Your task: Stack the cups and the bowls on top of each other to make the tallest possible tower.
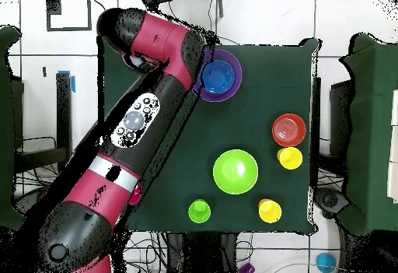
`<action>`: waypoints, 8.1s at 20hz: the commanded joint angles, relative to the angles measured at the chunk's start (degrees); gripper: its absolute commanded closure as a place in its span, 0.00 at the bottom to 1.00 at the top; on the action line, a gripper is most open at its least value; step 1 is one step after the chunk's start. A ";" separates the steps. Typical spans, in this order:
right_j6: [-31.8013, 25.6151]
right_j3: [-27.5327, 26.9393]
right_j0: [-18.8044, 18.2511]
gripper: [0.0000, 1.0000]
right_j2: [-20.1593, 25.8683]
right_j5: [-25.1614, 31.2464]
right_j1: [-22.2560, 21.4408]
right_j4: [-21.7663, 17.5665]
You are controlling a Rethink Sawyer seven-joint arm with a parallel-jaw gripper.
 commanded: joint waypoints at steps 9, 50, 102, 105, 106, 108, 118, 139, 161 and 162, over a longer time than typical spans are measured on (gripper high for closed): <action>22.75 -8.25 -6.97 0.00 4.11 5.26 2.45 -0.18; 45.34 -18.45 -4.51 0.00 2.01 11.41 7.65 7.91; 26.84 14.97 4.29 0.00 28.94 -10.17 -6.03 -13.32; 27.02 15.21 4.09 0.00 30.27 -11.62 -6.06 -14.66; 26.94 15.46 4.05 0.00 30.83 -12.06 -6.25 -15.09; 27.09 16.10 4.05 0.00 32.11 -12.88 -6.78 -15.86; 28.17 19.30 4.47 0.00 36.34 -14.79 -9.59 -19.01; 36.58 16.56 5.11 0.00 39.96 -15.72 -8.76 -22.49; 40.69 12.34 6.23 0.00 39.97 -16.86 -4.43 -21.49; 40.92 12.24 6.33 0.00 40.00 -17.12 -4.17 -21.43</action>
